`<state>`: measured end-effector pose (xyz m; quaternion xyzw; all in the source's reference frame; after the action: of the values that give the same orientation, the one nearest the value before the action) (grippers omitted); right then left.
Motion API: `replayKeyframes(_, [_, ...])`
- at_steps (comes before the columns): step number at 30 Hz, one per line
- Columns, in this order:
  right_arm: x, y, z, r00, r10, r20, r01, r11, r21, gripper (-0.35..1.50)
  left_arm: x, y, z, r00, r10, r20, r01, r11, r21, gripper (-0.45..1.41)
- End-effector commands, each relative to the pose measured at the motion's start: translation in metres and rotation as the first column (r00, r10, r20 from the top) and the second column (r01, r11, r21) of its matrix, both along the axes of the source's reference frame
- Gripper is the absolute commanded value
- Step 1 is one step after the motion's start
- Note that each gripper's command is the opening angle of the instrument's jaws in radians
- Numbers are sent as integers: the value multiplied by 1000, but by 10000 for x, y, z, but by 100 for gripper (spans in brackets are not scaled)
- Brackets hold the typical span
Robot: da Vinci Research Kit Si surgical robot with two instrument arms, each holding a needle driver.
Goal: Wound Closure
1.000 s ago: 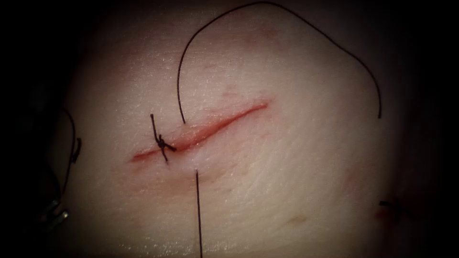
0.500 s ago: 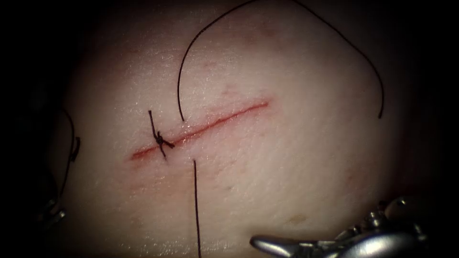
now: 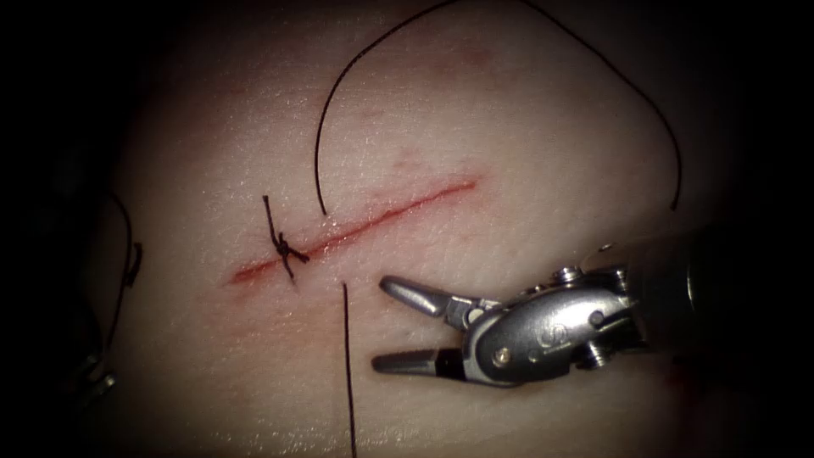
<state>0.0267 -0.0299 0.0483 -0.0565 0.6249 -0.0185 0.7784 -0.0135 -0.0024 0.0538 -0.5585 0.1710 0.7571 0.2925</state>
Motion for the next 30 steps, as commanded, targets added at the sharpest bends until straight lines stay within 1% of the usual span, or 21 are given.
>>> replayKeyframes(1, [15, -6, 13, 1000, 1, -4, -1, 1000, -2, 125, -7, -8, 6, 1000, 1, 3, -1, 1000, 3, -45])
replayKeyframes(5, [30, -5, 25, 1000, -7, 16, 7, 1000, -6, 114, -5, -9, 6, 1000, 2, 4, -2, 1000, 2, -45])
replayKeyframes(7, [35, -6, 28, 999, -18, 29, 18, 1000, -12, 104, -5, -9, 6, 1000, 2, 4, -2, 1000, 2, -45])
replayKeyframes(8, [36, -6, 29, 999, -20, 31, 20, 1000, -12, 96, -5, -9, 6, 1000, 2, 4, -2, 1000, 2, -45])
replayKeyframes(9, [36, -6, 30, 999, -20, 32, 21, 1000, -19, 81, -5, -9, 6, 1000, 3, 4, -3, 1000, 2, -45])
replayKeyframes(10, [36, -7, 31, 999, -33, 39, 34, 999, -30, 29, -5, -10, 6, 1000, 3, 4, -3, 1000, 1, -45])
replayKeyframes(11, [36, -7, 31, 999, -33, 39, 34, 999, -30, 29, -5, -10, 6, 1000, 3, 4, -3, 1000, 1, -45])
replayKeyframes(12, [34, -9, 31, 997, -55, 50, 57, 997, -44, -21, -5, -10, 6, 1000, 3, 4, -3, 1000, 1, -45])
replayKeyframes(13, [31, -11, 29, 994, -84, 65, 87, 995, -44, -35, -5, -10, 5, 1000, 3, 4, -3, 1000, 1, -45])
replayKeyframes(18, [22, -18, 20, 993, -101, 55, 104, 993, -49, -35, -4, -10, 5, 1000, 6, 6, -6, 1000, 1, -45])
replayKeyframes(21, [17, -26, 9, 993, -106, 45, 108, 993, -52, -35, -5, -10, 5, 1000, 5, 6, -5, 1000, 0, -45])
replayKeyframes(23, [14, -37, 0, 993, -115, 31, 117, 991, -58, -35, -6, -11, 5, 1000, 5, 5, -5, 1000, 0, -45])
replayKeyframes(24, [11, -50, -12, 989, -145, 26, 146, 987, -63, -35, -6, -11, 6, 1000, 4, 5, -4, 1000, -1, -45])
replayKeyframes(25, [11, -50, -12, 989, -145, 26, 146, 987, -63, -35, -6, -11, 6, 1000, 4, 5, -4, 1000, -1, -45])
replayKeyframes(26, [8, -65, -24, 985, -171, 17, 172, 983, -70, -35, -6, -12, 6, 1000, 4, 5, -4, 1000, -1, -45])
replayKeyframes(27, [8, -65, -24, 985, -171, 17, 172, 983, -70, -35, -6, -12, 6, 1000, 4, 5, -4, 1000, -1, -45])
replayKeyframes(28, [6, -73, -31, 983, -185, 12, 185, 980, -75, -35, -6, -12, 6, 1000, 5, 5, -5, 1000, -1, -45])
replayKeyframes(29, [3, -84, -40, 978, -207, 7, 207, 975, -81, -35, -6, -12, 6, 1000, 5, 5, -5, 1000, -1, -45])
replayKeyframes(30, [-1, -101, -54, 971, -239, 3, 238, 967, -91, -35, -6, -12, 6, 1000, 5, 5, -5, 1000, -2, -45])
